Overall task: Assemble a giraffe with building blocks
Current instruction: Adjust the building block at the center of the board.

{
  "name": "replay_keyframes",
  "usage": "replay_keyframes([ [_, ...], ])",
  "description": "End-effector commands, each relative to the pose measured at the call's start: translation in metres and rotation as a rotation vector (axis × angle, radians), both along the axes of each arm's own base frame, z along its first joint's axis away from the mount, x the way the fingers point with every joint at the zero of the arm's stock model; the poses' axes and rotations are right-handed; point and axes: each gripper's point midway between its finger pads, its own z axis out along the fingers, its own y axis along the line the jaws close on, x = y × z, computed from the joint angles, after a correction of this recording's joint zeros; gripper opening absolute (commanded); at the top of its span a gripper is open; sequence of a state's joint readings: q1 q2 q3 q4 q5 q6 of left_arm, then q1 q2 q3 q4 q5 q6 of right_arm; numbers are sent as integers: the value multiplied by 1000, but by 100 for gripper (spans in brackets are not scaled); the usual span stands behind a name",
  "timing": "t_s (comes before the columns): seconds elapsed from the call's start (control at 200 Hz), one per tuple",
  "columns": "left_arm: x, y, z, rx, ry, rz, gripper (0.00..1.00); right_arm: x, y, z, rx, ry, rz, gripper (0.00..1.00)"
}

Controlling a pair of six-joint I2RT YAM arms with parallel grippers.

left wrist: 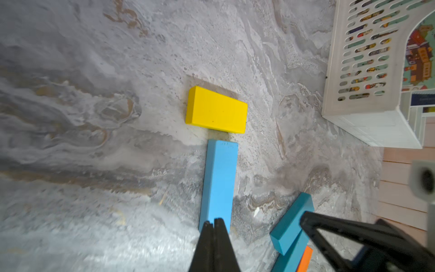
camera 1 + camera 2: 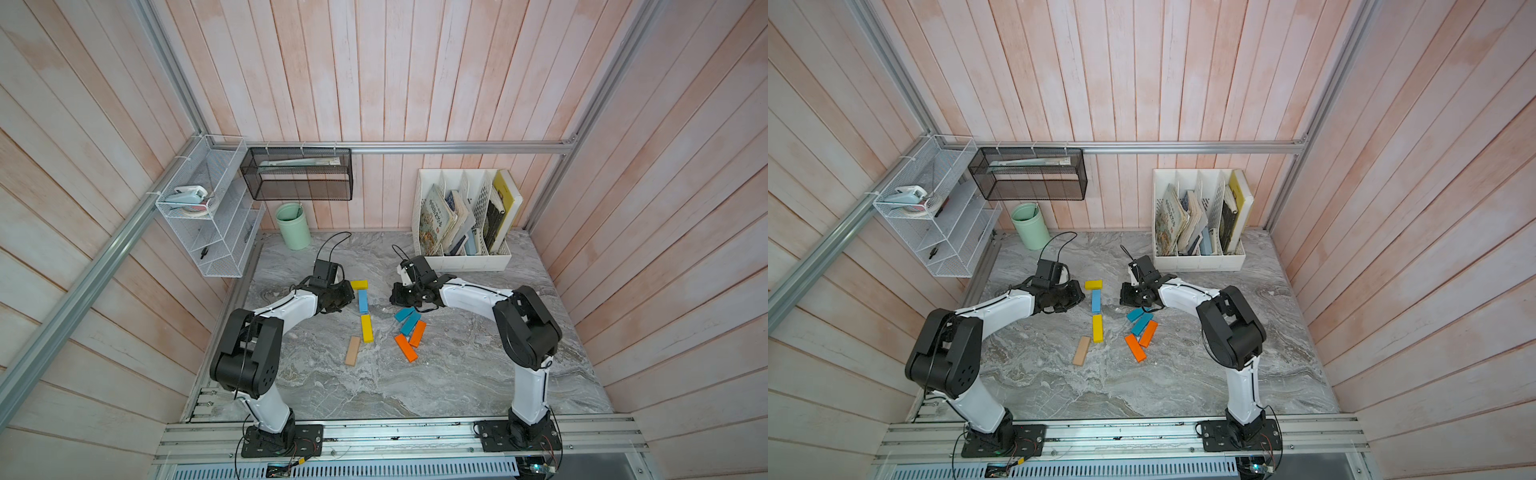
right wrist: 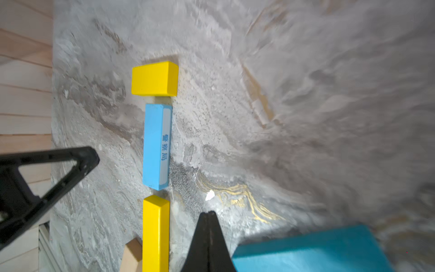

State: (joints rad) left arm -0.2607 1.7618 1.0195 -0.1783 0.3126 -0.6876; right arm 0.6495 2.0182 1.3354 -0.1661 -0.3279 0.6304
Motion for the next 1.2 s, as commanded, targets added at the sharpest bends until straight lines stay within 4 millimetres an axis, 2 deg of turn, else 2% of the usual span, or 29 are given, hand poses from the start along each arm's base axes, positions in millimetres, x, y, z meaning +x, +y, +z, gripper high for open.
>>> replay_keyframes([
  [0.0,8,-15,-4,-114,18,-29,0,-3,28,19,130,-7,107,0],
  [0.455,10,-12,-36,-96,69,-5,0,5,35,-8,247,63,114,0],
  [0.725,6,-14,-38,-101,71,-13,0,12,39,-25,249,93,108,0],
  [1.195,9,-23,-35,-116,63,-23,0,17,50,-31,258,104,114,0],
])
